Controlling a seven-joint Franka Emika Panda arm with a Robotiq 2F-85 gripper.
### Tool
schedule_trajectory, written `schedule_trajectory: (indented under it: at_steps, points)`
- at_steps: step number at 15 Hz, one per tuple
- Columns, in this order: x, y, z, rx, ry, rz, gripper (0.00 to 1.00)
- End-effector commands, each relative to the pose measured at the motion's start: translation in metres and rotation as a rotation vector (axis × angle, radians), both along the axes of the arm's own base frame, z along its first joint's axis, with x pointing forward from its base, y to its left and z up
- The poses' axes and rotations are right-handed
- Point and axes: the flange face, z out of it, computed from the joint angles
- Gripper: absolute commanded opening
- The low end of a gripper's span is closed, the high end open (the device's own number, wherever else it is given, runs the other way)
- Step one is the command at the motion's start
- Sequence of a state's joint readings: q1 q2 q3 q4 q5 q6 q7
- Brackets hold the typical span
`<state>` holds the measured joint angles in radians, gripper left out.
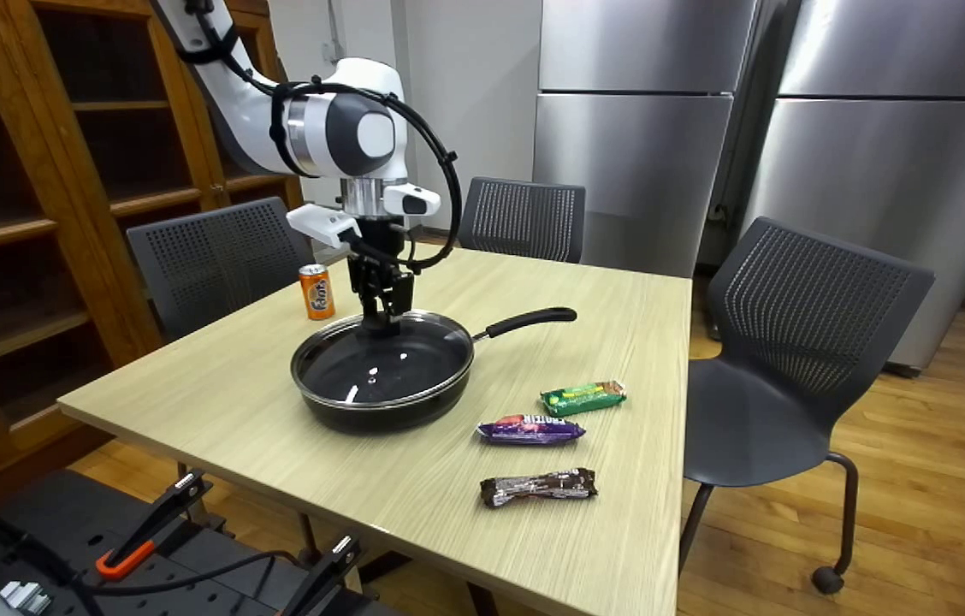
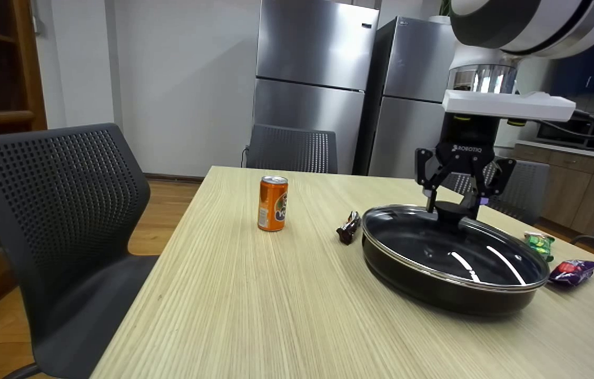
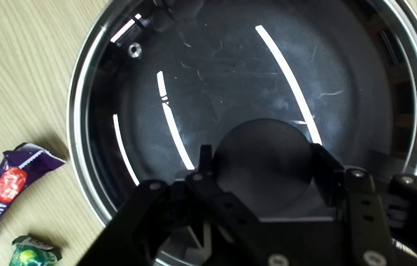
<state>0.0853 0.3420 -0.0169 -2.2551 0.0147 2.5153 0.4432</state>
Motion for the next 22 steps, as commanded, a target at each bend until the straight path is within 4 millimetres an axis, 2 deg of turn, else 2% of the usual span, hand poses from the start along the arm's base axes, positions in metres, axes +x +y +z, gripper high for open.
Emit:
schedule_trajectory:
  at_steps: [1,7,12,16,22]
  points:
    - [-0.011,0.006,0.032,-0.003,-0.019,0.000,0.39]
    - [-0.025,0.023,0.063,-0.001,-0.056,0.027,0.39]
    - [-0.038,0.051,0.084,-0.014,-0.072,0.067,0.39]
    - [-0.049,0.088,0.093,-0.033,-0.059,0.123,0.39]
    - [-0.068,0.153,0.092,-0.068,-0.028,0.226,0.39]
